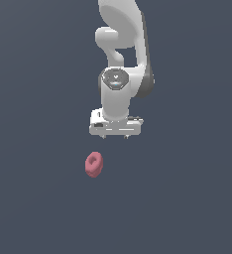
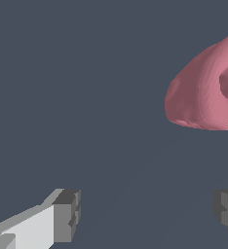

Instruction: Pick up the object and move it to a goal position.

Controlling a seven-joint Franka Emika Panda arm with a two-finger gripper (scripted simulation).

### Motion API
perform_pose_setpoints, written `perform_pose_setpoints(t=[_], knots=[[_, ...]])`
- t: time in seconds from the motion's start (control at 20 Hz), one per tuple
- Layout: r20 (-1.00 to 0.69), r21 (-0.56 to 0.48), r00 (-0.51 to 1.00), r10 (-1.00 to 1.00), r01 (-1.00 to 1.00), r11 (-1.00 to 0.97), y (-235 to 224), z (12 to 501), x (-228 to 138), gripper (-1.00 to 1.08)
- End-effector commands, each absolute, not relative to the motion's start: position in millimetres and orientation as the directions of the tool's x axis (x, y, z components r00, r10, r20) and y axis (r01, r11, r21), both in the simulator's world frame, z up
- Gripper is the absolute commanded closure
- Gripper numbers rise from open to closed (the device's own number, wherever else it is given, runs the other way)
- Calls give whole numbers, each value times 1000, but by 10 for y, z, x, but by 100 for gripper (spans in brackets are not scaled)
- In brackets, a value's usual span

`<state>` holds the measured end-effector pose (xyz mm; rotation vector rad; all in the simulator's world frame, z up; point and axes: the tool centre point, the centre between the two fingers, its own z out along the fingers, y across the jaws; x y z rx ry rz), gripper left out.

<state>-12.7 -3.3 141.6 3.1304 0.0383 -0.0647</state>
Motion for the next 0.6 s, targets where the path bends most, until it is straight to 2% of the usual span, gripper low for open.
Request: perform_pose_setpoints(t=[0.0,0.55], knots=[[-40,9,999,8,9,-1000,-74,1408,-82,-92],[-20,5,988,-151,-151,-989,-489,1312,358,-92]])
